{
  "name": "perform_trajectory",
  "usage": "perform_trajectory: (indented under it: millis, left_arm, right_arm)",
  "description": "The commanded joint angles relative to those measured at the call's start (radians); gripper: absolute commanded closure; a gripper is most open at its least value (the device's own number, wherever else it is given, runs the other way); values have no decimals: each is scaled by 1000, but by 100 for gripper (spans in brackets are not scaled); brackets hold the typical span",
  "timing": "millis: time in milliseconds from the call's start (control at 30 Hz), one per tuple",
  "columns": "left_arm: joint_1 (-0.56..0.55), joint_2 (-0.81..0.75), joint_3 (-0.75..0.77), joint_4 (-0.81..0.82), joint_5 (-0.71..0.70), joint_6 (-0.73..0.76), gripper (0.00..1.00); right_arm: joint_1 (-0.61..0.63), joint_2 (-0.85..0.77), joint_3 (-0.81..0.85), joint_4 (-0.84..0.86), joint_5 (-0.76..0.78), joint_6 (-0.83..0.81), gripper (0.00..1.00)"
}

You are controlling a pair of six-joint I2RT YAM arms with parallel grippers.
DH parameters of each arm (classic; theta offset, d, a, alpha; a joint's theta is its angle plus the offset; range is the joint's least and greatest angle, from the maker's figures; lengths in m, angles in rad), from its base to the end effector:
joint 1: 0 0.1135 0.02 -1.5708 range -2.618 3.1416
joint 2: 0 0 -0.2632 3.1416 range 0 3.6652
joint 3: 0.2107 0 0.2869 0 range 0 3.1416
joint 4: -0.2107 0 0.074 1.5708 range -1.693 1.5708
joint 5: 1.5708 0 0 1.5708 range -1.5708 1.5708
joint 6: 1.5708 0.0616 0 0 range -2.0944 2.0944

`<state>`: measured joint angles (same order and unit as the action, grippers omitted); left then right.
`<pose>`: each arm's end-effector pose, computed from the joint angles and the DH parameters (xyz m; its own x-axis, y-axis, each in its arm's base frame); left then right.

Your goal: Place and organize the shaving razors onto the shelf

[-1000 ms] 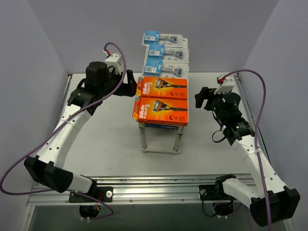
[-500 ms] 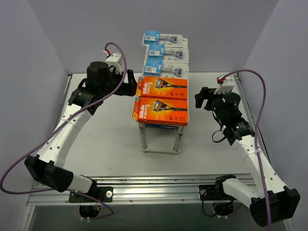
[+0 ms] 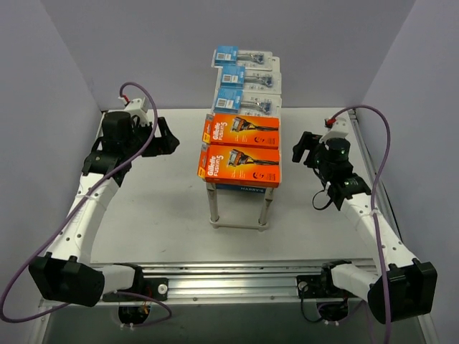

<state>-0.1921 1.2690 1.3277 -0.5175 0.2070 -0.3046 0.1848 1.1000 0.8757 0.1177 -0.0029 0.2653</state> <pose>0.3301 -0.0771 0.3817 -0.5250 -0.1969 -0.8280 0.2204 0.9082 -0.3557 0.3168 0.0594 0.3297 -0.1498 0.2387 -0.9595 -0.1526 0.9532 0.2610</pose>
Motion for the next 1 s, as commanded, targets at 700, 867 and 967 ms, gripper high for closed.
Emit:
perform_trajectory:
  millis: [700, 867, 967]
  left_arm:
    - [45, 104, -361, 456, 511, -263, 6]
    - [42, 145, -401, 559, 578, -329, 6]
    - [33, 165, -398, 605, 592, -356, 6]
  right_arm:
    - [-68, 75, -165, 131, -430, 207, 50]
    - [-68, 70, -207, 192, -483, 253, 56]
    - [-67, 77, -219, 226, -523, 268, 57]
